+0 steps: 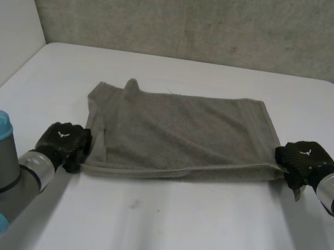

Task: Fold the towel.

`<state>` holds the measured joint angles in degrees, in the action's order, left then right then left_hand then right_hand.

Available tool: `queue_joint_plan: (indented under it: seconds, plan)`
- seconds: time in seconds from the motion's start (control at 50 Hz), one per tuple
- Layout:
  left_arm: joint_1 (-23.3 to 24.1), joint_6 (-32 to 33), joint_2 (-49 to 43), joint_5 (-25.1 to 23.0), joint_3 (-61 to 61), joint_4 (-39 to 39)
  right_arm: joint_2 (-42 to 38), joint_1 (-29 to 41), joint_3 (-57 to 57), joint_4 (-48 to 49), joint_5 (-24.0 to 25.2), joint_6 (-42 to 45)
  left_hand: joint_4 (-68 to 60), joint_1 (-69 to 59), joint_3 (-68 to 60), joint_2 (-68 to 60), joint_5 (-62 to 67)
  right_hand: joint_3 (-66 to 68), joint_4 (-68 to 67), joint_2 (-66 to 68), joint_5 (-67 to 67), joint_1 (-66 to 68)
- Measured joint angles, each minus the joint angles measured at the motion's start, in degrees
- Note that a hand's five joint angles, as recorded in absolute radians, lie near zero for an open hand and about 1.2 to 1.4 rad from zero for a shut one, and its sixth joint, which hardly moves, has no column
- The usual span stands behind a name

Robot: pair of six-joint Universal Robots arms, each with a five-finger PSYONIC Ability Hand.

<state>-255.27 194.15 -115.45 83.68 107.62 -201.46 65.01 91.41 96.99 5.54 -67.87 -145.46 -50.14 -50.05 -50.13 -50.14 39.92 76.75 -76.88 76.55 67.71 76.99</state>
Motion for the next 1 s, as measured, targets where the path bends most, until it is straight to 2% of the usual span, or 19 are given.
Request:
queue_joint_plan:
  seconds: [0.04,0.12,0.2,0.28,0.42,0.52,0.6,0.72,0.8,0.86,0.92,1.0]
  plan:
    - [0.0,0.0,-0.8,0.0,-0.6,0.0,0.0,0.0,0.0,0.0,0.0,0.0,-2.0,-1.8,-1.9,-2.0,1.8,0.0,0.0,0.0,0.0,0.0]
    - [0.0,0.0,-2.8,0.0,-2.3,0.4,0.1,0.0,-0.2,0.0,-0.1,0.0,-14.4,-14.3,-14.3,-14.4,14.3,0.0,0.0,0.0,0.0,0.0]
    - [0.0,0.0,-3.0,0.2,-3.5,1.1,0.8,-0.1,-0.3,0.0,-0.4,-0.1,-17.8,-16.7,-17.9,-17.9,17.2,0.0,0.0,0.0,0.0,0.0]
    - [-0.7,0.0,0.4,0.5,-3.8,3.3,2.9,-0.1,-0.3,-0.5,-0.7,-0.1,-19.2,-17.6,-19.1,-19.2,18.3,0.0,0.0,0.0,0.0,0.0]
    - [-3.0,0.0,16.6,0.5,1.4,10.4,11.3,-0.1,0.0,-5.2,-0.4,0.6,-19.6,-18.3,-19.5,-19.6,18.7,0.0,0.0,0.0,0.0,0.0]
    - [-3.8,0.6,30.2,0.2,8.1,15.5,17.9,-0.5,0.4,-14.1,0.7,3.5,-19.6,-18.4,-19.6,-19.6,18.7,0.0,0.0,0.0,0.0,0.0]
    - [-4.1,4.0,37.9,0.1,12.8,19.8,21.5,-2.2,2.0,-22.8,1.0,11.2,-19.6,-18.4,-19.6,-19.6,18.7,0.0,0.0,0.0,0.0,0.0]
    - [-4.3,15.0,44.8,0.2,17.7,26.9,24.6,-6.2,4.1,-36.0,1.1,26.5,-19.6,-18.4,-19.6,-19.6,18.7,0.0,0.0,0.0,0.0,0.0]
    - [-4.7,19.4,45.1,0.2,18.2,26.5,25.4,-7.3,3.2,-38.5,1.4,29.7,-19.6,-18.7,-19.6,-19.6,18.7,0.0,0.0,0.0,0.0,0.0]
    - [-5.0,21.0,43.0,0.2,17.6,22.9,24.1,-7.5,1.2,-37.2,1.5,29.5,-19.6,-18.7,-19.6,-19.6,18.7,0.1,0.0,0.0,0.0,0.0]
    - [-4.7,21.3,38.2,0.2,15.6,17.2,20.4,-7.3,-1.7,-34.6,1.2,28.4,-19.6,-19.0,-19.6,-19.6,18.7,0.1,0.0,0.0,0.1,0.0]
    - [-2.6,21.1,27.3,0.3,9.9,8.6,11.9,-5.2,-8.8,-31.1,-0.3,26.1,-19.6,-19.1,-19.6,-19.6,18.7,0.1,0.0,0.0,0.3,0.0]
